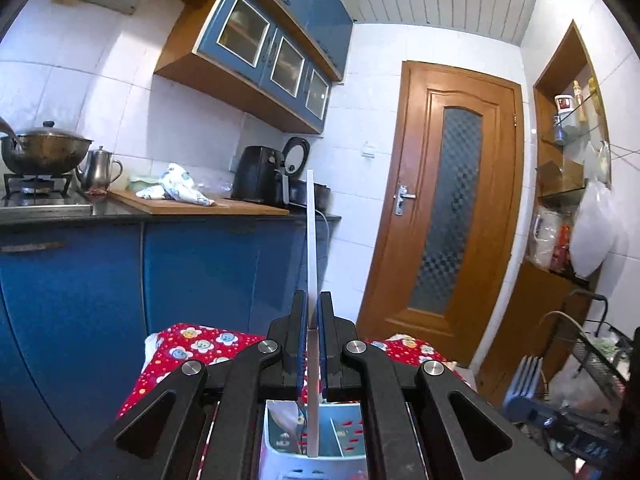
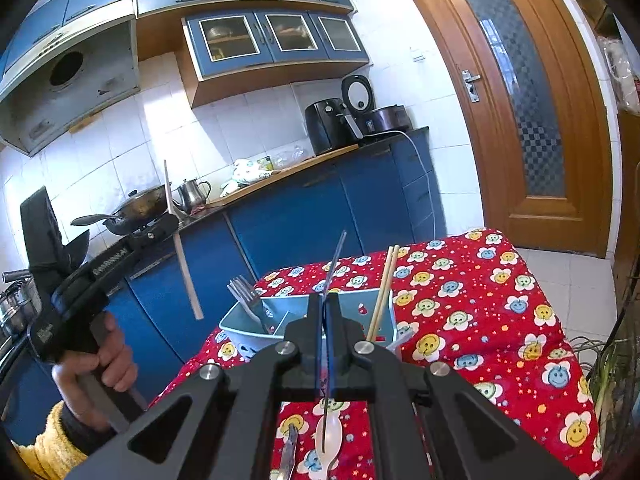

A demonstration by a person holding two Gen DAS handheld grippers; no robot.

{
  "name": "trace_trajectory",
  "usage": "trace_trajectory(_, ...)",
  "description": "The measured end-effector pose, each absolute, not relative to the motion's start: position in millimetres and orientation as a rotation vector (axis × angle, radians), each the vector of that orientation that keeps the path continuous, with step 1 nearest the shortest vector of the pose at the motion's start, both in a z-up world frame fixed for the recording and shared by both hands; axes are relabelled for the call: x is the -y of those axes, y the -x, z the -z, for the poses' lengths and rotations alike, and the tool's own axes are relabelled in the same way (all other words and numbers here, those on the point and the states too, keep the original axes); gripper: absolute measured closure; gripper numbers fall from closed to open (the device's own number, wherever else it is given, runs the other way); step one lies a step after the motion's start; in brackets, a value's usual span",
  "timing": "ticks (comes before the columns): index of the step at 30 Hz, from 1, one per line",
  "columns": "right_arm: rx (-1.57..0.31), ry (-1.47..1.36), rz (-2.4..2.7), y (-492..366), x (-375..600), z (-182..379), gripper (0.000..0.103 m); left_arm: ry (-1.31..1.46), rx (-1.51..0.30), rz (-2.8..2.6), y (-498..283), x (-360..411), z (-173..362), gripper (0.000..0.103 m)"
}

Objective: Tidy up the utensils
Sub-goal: 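Open both tools to drop the chopstick and fork into the holder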

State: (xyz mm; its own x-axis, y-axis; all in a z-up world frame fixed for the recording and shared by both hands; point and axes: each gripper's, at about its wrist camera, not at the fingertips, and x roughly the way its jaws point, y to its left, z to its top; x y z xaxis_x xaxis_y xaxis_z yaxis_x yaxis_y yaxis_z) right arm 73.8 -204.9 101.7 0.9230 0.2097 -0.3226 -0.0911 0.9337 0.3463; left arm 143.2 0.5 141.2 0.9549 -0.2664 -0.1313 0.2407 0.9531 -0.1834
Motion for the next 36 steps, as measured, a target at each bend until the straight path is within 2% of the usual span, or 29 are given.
trace_trajectory(7, -0.317, -0.287, -0.117, -86, 207, -115, 0.1, 0.166, -0.16, 0.236, -158, 4, -109, 0.097)
trace_trajectory(16, -0.243, -0.271, -0.074, -124, 208, -132, 0.1, 0.181, -0.105, 0.243, -155, 1, -106, 0.098)
trace_trajectory(23, -0.245, -0.237, -0.039, -146, 202, -120, 0.1, 0.192, -0.104, 0.249, -163, 1, -103, 0.098)
trace_trajectory(36, -0.355, -0.184, -0.063, -160, 192, -89, 0.1, 0.16, -0.24, 0.257, -175, 9, -73, 0.098)
